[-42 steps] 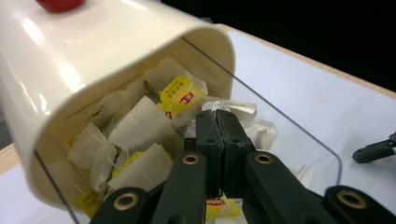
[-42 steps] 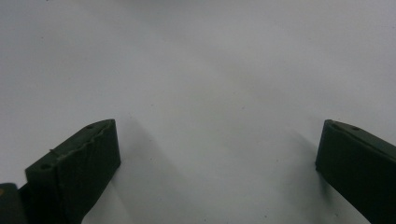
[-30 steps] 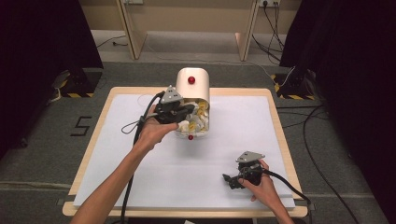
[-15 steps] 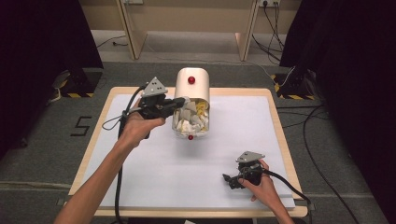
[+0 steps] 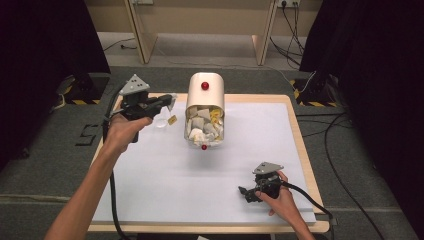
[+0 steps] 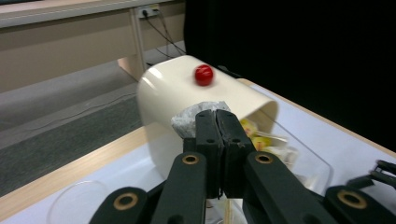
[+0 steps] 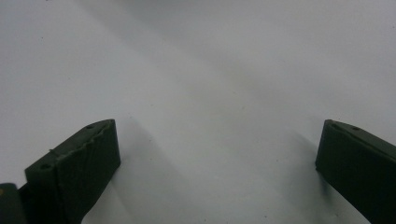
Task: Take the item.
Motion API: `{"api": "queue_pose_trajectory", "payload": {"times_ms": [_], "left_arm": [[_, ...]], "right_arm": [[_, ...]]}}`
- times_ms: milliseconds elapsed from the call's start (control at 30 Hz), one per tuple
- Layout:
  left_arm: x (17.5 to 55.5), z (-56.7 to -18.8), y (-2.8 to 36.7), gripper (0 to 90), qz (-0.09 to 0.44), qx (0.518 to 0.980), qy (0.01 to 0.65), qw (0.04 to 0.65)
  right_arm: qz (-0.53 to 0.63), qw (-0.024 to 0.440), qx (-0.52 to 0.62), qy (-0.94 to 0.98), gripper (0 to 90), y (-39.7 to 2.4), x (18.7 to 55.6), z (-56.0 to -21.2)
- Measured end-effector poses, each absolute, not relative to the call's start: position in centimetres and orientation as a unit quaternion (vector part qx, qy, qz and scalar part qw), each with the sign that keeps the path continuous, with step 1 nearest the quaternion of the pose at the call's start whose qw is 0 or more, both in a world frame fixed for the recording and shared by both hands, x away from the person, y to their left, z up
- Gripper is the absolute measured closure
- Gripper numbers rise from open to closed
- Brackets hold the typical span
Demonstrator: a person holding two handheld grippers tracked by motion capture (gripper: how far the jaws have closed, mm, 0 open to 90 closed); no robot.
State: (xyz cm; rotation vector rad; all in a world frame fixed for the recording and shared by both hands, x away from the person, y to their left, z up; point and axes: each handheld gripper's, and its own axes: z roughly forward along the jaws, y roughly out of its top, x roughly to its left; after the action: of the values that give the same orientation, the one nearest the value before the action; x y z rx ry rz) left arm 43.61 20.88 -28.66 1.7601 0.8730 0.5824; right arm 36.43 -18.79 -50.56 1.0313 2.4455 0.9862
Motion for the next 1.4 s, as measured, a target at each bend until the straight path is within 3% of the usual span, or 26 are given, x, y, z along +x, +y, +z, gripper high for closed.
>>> {"api": "queue_pose_trajectory", "payload": {"times_ms": [900, 1400], "left_arm": [[54.2, -35.7, 25.6, 87.4, 0.258, 0.676, 0.489, 0.487], [55.9, -37.5, 26.2, 87.2, 0.270, 0.683, 0.497, 0.462]], "right_arm": [[0.344, 0.154, 0.360, 0.853, 0.3, -18.8, 36.4, -50.6], [0.344, 0.155, 0.360, 0.853, 0.3, -18.8, 36.4, -50.6]]}}
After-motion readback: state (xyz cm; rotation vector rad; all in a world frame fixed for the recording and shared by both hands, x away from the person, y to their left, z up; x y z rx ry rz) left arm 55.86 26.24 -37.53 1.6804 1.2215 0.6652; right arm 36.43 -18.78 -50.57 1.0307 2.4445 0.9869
